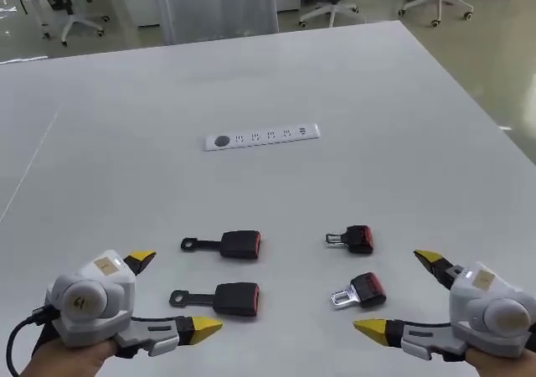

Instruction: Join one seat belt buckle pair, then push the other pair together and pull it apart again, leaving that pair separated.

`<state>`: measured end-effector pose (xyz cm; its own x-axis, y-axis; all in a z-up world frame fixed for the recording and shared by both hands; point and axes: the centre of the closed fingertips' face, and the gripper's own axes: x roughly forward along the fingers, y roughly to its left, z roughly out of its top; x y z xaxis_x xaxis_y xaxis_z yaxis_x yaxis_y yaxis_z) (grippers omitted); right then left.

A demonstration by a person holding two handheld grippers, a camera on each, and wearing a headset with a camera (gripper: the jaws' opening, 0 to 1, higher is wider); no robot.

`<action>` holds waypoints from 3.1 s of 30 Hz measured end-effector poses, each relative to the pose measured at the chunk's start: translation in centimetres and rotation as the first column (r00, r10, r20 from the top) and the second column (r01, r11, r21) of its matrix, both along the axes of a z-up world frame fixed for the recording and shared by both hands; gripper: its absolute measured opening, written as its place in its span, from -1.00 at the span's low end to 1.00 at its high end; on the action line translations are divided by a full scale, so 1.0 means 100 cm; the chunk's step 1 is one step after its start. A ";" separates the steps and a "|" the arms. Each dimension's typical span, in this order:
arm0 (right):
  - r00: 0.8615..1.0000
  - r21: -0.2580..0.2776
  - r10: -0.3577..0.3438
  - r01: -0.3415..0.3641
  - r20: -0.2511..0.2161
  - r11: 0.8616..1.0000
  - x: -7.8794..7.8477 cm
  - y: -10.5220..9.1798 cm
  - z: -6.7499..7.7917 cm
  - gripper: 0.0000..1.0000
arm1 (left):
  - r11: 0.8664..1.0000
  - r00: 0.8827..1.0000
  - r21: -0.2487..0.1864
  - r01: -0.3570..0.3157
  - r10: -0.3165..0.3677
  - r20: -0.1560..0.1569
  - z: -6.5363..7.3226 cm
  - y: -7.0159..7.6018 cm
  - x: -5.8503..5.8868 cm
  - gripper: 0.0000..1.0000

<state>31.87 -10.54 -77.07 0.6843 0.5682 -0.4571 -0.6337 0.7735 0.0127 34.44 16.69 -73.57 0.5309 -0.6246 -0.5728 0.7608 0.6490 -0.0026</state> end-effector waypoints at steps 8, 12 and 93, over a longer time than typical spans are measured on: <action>1.000 -0.003 0.022 -0.022 -0.006 1.000 0.001 0.003 -0.001 0.99 | 1.000 1.000 0.003 0.018 -0.018 0.002 0.000 -0.001 0.003 1.00; 0.999 -0.009 0.037 -0.037 -0.011 0.999 0.002 0.004 -0.002 0.99 | 1.000 1.000 0.003 0.025 -0.025 0.001 0.000 -0.002 0.004 1.00; 0.816 -0.154 0.491 -0.551 -0.304 0.820 0.019 0.023 -0.066 0.28 | 0.821 0.850 0.222 0.526 -0.499 -0.169 -0.096 -0.043 0.016 0.31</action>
